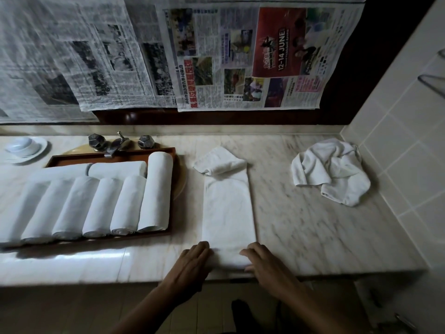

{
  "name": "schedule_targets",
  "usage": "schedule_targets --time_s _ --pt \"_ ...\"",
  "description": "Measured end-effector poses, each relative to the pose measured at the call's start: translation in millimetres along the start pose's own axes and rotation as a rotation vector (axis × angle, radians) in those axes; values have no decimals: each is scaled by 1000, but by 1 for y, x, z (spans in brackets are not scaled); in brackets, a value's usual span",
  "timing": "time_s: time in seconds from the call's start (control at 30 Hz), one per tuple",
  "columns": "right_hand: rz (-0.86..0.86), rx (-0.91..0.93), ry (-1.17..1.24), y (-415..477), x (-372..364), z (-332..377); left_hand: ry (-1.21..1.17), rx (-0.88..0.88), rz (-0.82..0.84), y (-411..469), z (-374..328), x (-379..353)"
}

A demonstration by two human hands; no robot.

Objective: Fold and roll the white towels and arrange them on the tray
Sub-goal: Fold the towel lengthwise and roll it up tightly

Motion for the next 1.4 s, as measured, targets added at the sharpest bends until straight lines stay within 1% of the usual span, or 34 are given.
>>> schedule_targets --time_s 0.17,0.3,0.37,0.43,0.53,0.57,0.63,0.77,0.87,0.9,0.93,1.0,1.03,1.13,1.23,1.4 --pt "45 -114 94 6 12 -3 -117 122 -51 1 8 6" --pt "99 -275 226 10 18 -13 -287 217 -116 1 15 13" --pt "83 -270 279 12 17 -15 -383 287 -151 0 17 16" --pt "14 -266 281 15 13 -19 -465 358 -165 1 20 16" --pt "-193 -275 219 19 12 -21 -529 469 -185 2 22 19" --pt "-255 -257 164 18 13 -16 -536 487 -194 3 22 21" --pt "-325 -187 48 11 11 0 -540 507 -202 4 22 23" --pt "-365 -41 -99 -7 -9 25 -527 549 -212 6 26 25" --pt "-306 -26 -165 -12 -27 22 -495 582 -235 7 27 22" --pt "-286 -30 -171 -12 -30 21 -440 585 -250 8 24 22" --pt "-269 -35 -169 -11 -30 20 -326 555 -270 11 20 23" --pt "-251 -43 -158 -9 -28 21 -49 412 -274 20 3 22" --pt "-246 -47 -158 -8 -27 23 48 336 -265 23 -7 21" --pt "-237 -62 -165 -2 -26 22 233 175 -213 27 -30 10" --pt "-207 -67 -178 6 -29 17 302 126 -74 20 -29 -9" --pt "-157 -81 -212 22 -26 14 270 113 31 27 -7 -12"
Point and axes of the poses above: each hand's wrist, its own y-axis towards the middle knuckle, its own x-axis out of the back of the hand, z = x × y, the point moved 6 cm from there along y, towards the middle knuckle, and after that the axes turned 14 degrees about -x, right-handed, at the moved point
